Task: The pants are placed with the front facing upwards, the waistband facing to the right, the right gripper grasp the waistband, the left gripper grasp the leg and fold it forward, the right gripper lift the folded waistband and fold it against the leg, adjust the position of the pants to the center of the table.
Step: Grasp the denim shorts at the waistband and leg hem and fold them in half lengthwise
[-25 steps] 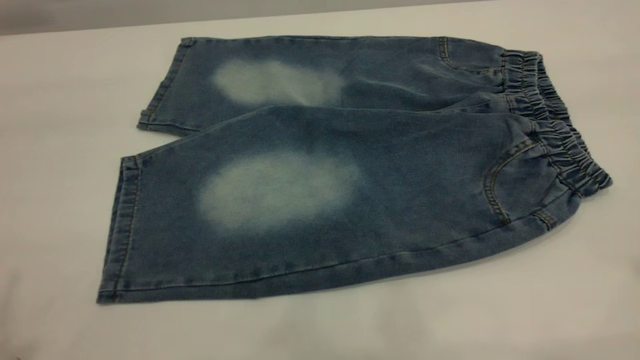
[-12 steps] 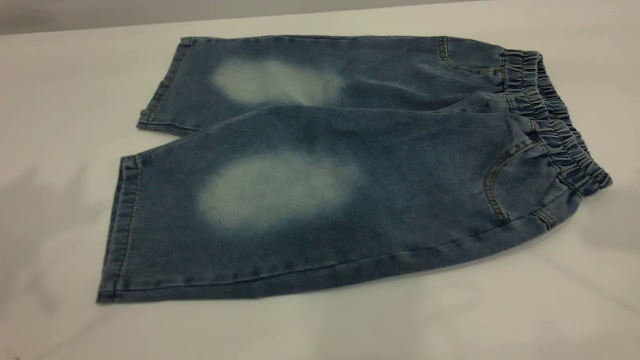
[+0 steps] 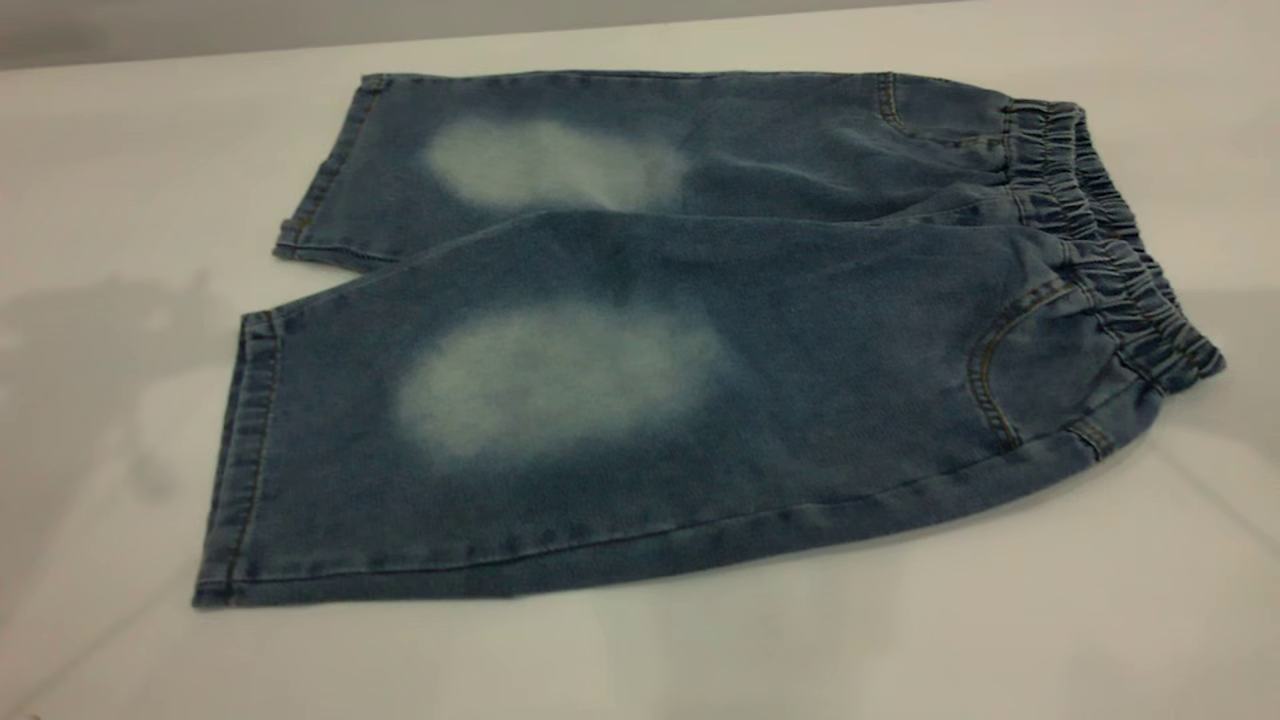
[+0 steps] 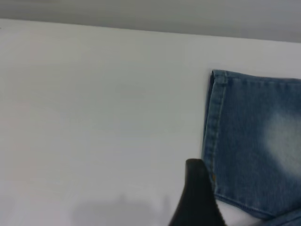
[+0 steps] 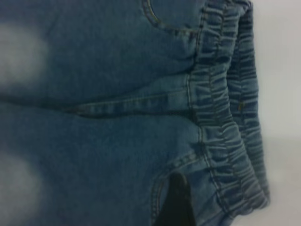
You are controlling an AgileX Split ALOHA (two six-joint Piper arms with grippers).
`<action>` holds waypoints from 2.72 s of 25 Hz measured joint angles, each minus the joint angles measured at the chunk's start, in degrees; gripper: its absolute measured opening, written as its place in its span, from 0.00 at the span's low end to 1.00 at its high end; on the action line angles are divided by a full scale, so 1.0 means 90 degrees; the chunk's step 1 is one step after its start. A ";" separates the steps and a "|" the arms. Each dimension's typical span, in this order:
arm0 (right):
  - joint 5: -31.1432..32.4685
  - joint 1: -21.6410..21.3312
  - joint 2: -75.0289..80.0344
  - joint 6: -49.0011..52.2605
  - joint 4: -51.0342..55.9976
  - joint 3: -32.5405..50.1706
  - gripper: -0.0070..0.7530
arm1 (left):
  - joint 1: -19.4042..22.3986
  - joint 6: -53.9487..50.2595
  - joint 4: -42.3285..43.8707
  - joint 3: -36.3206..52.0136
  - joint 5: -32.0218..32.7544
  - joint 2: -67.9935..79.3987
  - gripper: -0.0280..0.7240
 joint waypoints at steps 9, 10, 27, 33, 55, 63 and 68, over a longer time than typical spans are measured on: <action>0.0633 -0.1182 0.0408 -0.1221 0.1114 -0.0261 0.71 | 0.0000 0.0152 0.0000 0.0000 -0.0001 -0.0012 0.65; 0.0798 -0.1374 0.0448 -0.1567 0.1440 -0.0261 0.71 | 0.0000 0.0152 0.0000 0.0000 -0.0007 -0.0013 0.65; 0.2217 -0.2730 0.2719 -0.5671 0.4893 -0.0242 0.59 | 0.0000 0.0152 0.0005 0.0000 -0.0072 -0.0018 0.65; 0.1904 -0.2725 0.3312 -0.6361 0.5397 0.0151 0.59 | 0.0000 0.0152 0.0005 0.0000 -0.0072 -0.0018 0.65; 0.1694 -0.2725 0.4430 -0.7781 0.6235 0.0325 0.59 | 0.0000 0.0152 -0.0001 0.0000 -0.0059 -0.0018 0.65; 0.1999 -0.2725 0.4842 -0.8376 0.6734 0.0325 0.59 | 0.0000 0.0152 -0.0013 0.0000 -0.0059 -0.0018 0.65; 0.2244 -0.2725 0.5017 -0.8877 0.7193 0.0325 0.59 | 0.0000 0.0152 -0.0013 0.0000 -0.0059 -0.0018 0.65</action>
